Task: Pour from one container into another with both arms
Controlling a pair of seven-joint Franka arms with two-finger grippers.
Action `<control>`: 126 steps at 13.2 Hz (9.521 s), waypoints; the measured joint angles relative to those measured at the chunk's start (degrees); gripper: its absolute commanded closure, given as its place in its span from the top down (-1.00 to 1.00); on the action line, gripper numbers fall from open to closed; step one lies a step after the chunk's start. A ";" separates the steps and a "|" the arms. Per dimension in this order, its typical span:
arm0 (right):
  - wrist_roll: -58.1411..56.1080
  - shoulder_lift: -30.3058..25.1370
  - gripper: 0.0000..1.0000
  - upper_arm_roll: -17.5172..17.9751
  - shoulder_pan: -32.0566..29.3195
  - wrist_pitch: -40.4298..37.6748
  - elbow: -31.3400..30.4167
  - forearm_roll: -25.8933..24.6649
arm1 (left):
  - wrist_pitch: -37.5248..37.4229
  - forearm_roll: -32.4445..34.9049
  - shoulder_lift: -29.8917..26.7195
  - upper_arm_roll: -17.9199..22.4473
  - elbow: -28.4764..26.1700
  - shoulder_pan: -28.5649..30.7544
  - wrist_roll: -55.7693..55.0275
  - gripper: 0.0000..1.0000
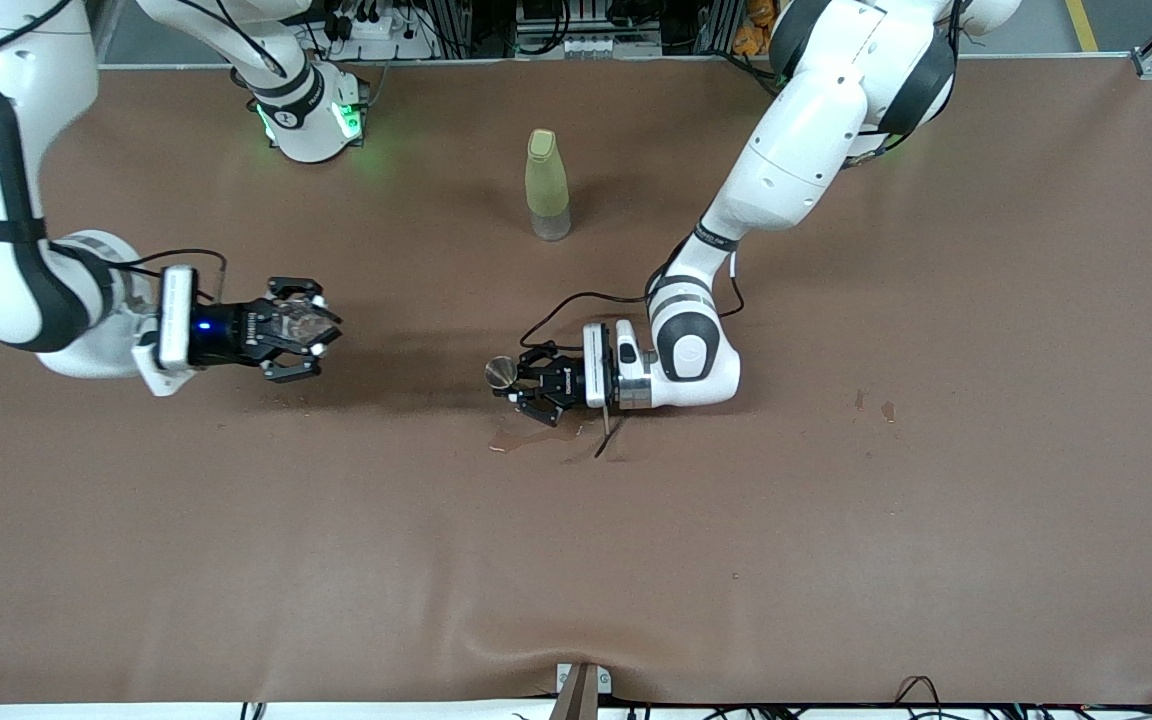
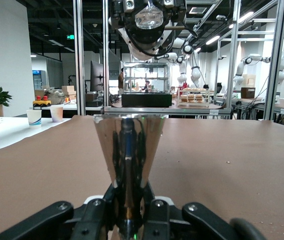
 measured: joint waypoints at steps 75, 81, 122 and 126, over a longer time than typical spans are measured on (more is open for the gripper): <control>58.49 2.55 -1.00 7.85 19.98 18.05 -5.88 28.14 | 0.53 -4.50 0.11 0.20 0.43 -1.49 1.36 -1.00; 67.13 2.32 -1.00 7.82 19.98 18.13 -5.81 28.14 | 0.53 -4.50 0.11 0.20 0.43 -1.51 1.36 -1.00; 22.60 0.26 -1.00 1.57 -1.15 3.50 5.31 -3.45 | -2.84 10.53 -11.01 0.50 -10.16 12.59 -9.45 -1.00; 12.15 0.26 -1.00 1.01 -11.26 -3.18 8.03 -11.06 | -17.59 29.17 -12.64 1.06 -14.43 29.06 -9.69 -1.00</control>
